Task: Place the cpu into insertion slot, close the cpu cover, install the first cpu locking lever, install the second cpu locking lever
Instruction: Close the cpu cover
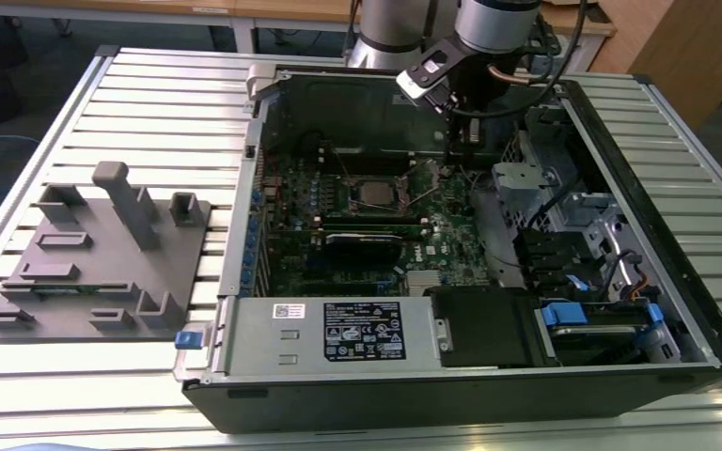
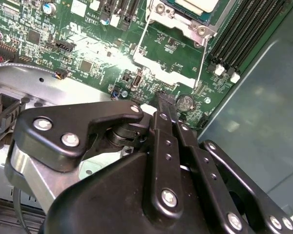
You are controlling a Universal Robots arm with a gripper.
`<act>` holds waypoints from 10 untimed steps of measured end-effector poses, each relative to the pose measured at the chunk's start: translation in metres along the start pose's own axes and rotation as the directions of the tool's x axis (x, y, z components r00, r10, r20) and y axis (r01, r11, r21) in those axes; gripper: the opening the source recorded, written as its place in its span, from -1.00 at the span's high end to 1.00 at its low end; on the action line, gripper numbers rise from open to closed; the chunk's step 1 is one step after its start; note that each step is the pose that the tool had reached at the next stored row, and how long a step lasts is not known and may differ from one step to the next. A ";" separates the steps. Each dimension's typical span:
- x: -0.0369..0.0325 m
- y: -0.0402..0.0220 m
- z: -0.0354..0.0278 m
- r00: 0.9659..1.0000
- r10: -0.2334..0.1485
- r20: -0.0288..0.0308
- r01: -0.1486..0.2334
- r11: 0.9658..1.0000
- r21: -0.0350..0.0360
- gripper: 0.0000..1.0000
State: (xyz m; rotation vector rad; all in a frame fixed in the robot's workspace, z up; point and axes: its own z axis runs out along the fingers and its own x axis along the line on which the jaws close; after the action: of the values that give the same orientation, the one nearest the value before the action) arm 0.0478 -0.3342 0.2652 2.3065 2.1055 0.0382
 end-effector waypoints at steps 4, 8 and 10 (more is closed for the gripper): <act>0.0002 0.0023 0.0026 1.000 0.000 0.005 0.000 1.000 0.000 0.80; 0.0002 0.0023 0.0075 1.000 0.000 0.011 0.000 1.000 -0.001 0.80; 0.0002 0.0023 0.0078 1.000 0.000 0.012 0.000 1.000 -0.001 0.80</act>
State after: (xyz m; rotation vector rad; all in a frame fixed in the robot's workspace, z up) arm 0.0503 -0.3342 0.2574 2.2999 2.1000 0.0256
